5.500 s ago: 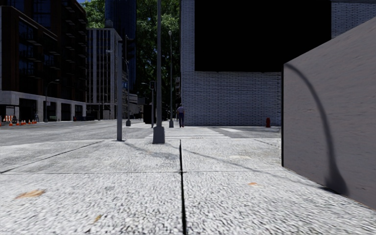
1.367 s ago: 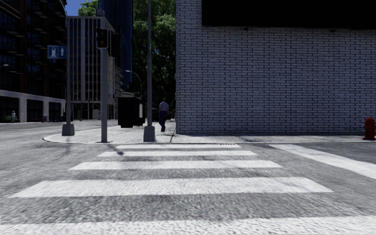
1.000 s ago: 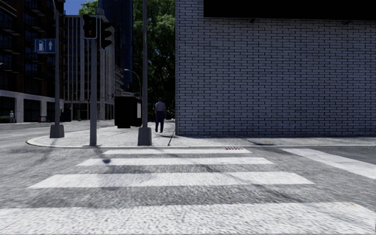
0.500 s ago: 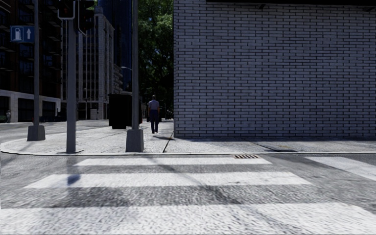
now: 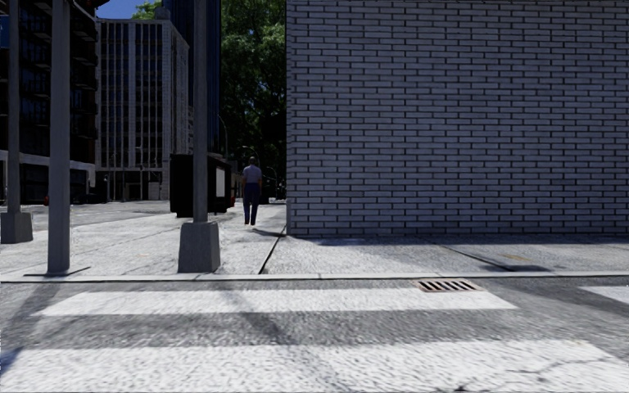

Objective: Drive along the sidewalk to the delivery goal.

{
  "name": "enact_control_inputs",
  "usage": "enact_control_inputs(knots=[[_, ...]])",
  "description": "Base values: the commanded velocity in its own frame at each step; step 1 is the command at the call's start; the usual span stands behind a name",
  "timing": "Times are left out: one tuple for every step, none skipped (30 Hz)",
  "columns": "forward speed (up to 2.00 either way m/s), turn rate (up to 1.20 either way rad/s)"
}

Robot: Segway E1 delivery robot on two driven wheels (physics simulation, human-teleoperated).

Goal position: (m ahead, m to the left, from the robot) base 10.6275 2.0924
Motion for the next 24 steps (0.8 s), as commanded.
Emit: enact_control_inputs(knots=[[2.00, 0.00], [2.00, 0.00], [2.00, 0.00], [2.00, 0.00], [2.00, 0.00], [2.00, 0.00], [2.00, 0.00], [2.00, 0.00], [2.00, 0.00], [2.00, 0.00], [2.00, 0.00], [2.00, 0.00], [2.00, 0.00], [2.00, 0.00], [2.00, 0.00], [2.00, 0.00], [2.00, 0.00], [2.00, 0.00], [2.00, 0.00], [2.00, 0.00], [2.00, 0.00], [2.00, 0.00], [2.00, 0.00], [2.00, 0.00]])
